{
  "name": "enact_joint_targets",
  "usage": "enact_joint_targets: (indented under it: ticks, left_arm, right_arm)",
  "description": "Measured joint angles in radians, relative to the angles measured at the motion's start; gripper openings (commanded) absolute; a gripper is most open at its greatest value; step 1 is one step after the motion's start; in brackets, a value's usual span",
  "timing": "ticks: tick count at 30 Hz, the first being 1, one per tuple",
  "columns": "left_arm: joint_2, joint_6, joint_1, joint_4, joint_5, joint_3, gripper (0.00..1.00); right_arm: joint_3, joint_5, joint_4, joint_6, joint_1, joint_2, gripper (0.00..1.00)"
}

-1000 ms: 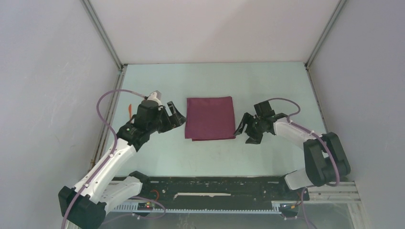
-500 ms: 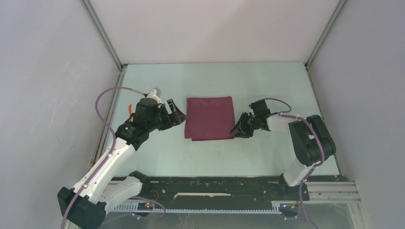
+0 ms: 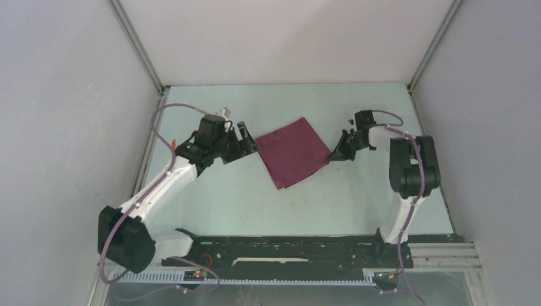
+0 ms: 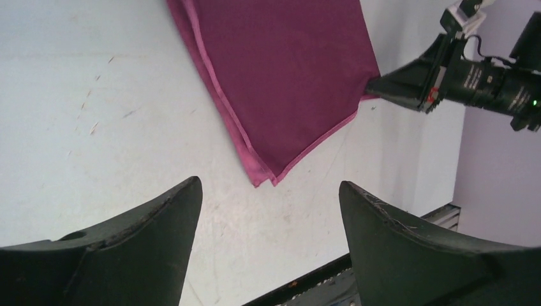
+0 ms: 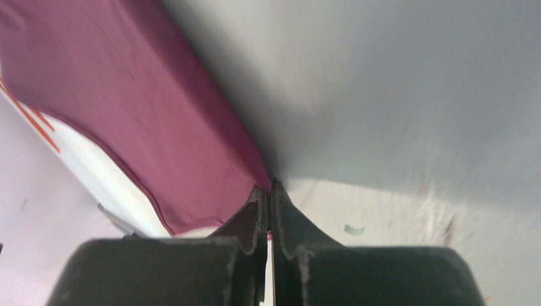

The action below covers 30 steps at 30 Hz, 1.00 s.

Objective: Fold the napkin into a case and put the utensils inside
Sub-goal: Rotate the square-folded napkin at the center of the board.

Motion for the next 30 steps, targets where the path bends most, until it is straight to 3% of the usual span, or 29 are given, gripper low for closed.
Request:
enact_joint_targets:
  ticks: [2, 4, 6, 11, 15, 17, 24, 30]
  left_arm:
    - [0.067, -0.003, 0.014, 0.013, 0.034, 0.049, 0.85]
    - [0.132, -0.008, 0.032, 0.032, 0.062, 0.098, 0.86]
    - [0.21, -0.009, 0.05, 0.043, 0.083, 0.158, 0.86]
    - [0.446, -0.009, 0.089, 0.071, 0.146, 0.326, 0.84]
    - [0.699, 0.022, 0.107, 0.065, 0.208, 0.518, 0.83]
    - [0.767, 0.046, 0.111, 0.052, 0.22, 0.569, 0.85]
    - [1.025, 0.222, 0.114, -0.106, 0.209, 0.843, 0.85]
    - [1.066, 0.298, 0.115, -0.172, 0.224, 0.886, 0.77]
  right_arm:
    - [0.14, 0.004, -0.076, -0.053, -0.024, 0.076, 0.02]
    - [0.288, 0.026, -0.146, -0.102, -0.043, 0.157, 0.19]
    - [0.434, 0.07, -0.214, -0.143, -0.055, 0.235, 0.46]
    - [0.801, 0.192, -0.328, -0.215, -0.071, 0.4, 0.73]
    - [0.933, 0.264, -0.387, -0.224, -0.085, 0.404, 0.76]
    - [0.874, 0.266, -0.384, -0.217, -0.087, 0.335, 0.76]
    - [0.253, 0.092, -0.246, -0.154, -0.071, -0.096, 0.74]
    - [0.07, 0.015, -0.185, -0.138, 0.007, -0.163, 0.72]
